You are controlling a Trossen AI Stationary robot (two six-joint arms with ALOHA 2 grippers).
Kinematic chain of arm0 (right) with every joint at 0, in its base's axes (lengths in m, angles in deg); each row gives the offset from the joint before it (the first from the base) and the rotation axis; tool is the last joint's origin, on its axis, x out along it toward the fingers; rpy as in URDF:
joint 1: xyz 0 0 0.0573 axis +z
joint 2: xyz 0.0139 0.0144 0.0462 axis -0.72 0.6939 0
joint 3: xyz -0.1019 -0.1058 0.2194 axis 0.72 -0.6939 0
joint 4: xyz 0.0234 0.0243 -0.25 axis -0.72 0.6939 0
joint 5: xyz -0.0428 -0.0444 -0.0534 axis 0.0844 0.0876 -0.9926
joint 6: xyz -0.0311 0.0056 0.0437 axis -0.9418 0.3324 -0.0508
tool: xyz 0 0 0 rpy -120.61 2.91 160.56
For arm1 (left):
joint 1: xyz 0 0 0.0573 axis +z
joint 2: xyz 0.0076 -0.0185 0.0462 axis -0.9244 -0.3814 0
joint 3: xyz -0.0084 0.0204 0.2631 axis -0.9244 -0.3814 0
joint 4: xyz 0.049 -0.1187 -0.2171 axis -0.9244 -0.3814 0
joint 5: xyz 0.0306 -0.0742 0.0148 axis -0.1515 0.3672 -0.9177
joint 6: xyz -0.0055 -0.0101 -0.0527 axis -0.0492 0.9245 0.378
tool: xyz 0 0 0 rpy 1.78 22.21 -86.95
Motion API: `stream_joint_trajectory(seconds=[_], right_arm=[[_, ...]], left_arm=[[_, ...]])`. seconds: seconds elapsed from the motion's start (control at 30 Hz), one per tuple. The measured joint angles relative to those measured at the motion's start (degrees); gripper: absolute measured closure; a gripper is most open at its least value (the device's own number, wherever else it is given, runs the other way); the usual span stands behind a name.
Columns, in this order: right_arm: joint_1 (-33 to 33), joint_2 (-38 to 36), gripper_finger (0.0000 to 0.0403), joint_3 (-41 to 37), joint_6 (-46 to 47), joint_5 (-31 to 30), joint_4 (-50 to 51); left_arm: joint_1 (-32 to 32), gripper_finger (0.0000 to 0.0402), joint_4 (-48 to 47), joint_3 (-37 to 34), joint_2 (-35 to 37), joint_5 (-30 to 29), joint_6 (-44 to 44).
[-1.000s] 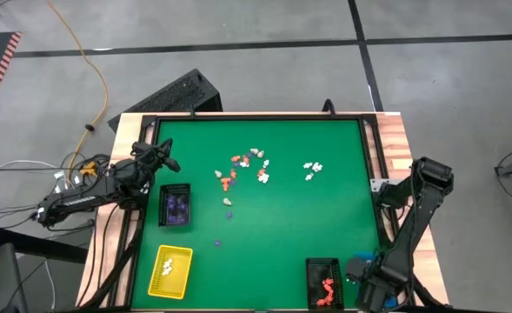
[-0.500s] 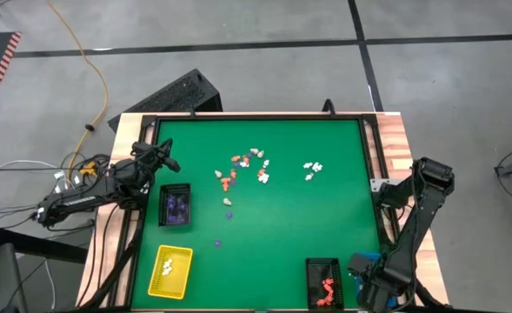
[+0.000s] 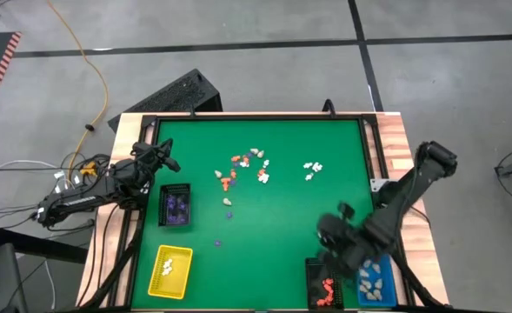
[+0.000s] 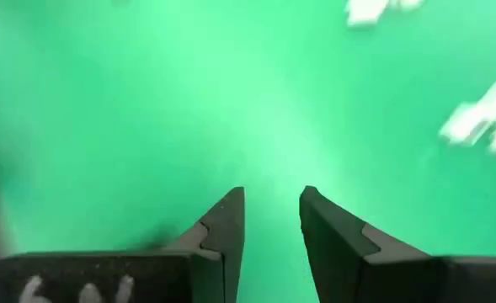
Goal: Sort Halloween decoration
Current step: Put the white skull toy into the blue basket
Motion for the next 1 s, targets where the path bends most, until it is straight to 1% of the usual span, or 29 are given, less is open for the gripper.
stream_joint_trajectory(seconds=[0.07, 0.13, 0.23, 0.3, 0.4, 0.5, 0.57, 0.67, 0.73, 0.83, 1.0], right_arm=[[-3.72, -0.87, 0.0267, 0.03, -6.26, -5.32, -0.01], [-7.91, -1.07, 0.0267, 0.03, -11.27, -9.18, 0.01], [-15.16, -0.58, 0.0262, -0.13, -18.98, -10.55, -1.71], [-19.94, -0.02, 0.0252, -0.83, -25.39, -10.89, -6.44], [-26.67, 0.84, 0.0227, -3.57, -37.78, -10.58, -19.40], [-33.11, 0.79, 0.0194, -8.93, -49.96, -6.14, -36.64], [-37.66, 0.64, 0.0176, -13.71, -55.45, -1.21, -48.88], [-44.62, 0.67, 0.0159, -20.83, -60.70, 9.23, -67.33], [-48.67, 1.59, 0.0157, -24.45, -61.71, 13.15, -76.26], [-53.43, 4.53, 0.0157, -26.84, -62.17, 14.52, -80.34], [-58.01, 12.24, 0.0157, -25.61, -64.64, 19.29, -85.96]], left_arm=[[0.00, 0.0401, 0.00, -0.02, 0.00, 0.02, 0.05], [0.00, 0.0401, 0.00, 0.00, 0.00, 0.01, 0.08], [0.00, 0.0396, 0.00, -0.02, 0.00, 0.05, 0.47], [0.00, 0.0388, 0.02, 0.00, 0.00, 0.51, 0.73], [-0.02, 0.0372, 0.07, -0.02, -0.02, 1.78, 0.76], [0.00, 0.0352, 0.10, -0.01, 0.00, 2.83, 0.73], [-0.02, 0.0338, 0.13, -0.02, 0.00, 3.29, 0.73], [-0.02, 0.0320, 0.15, -0.02, 0.00, 4.35, -0.14], [0.00, 0.0310, 0.17, -0.02, -0.01, 4.58, -0.44], [0.00, 0.0297, 0.15, -0.02, 0.00, 4.66, -0.53], [-0.02, 0.0286, 0.15, -0.02, 0.00, 4.58, -0.49]])
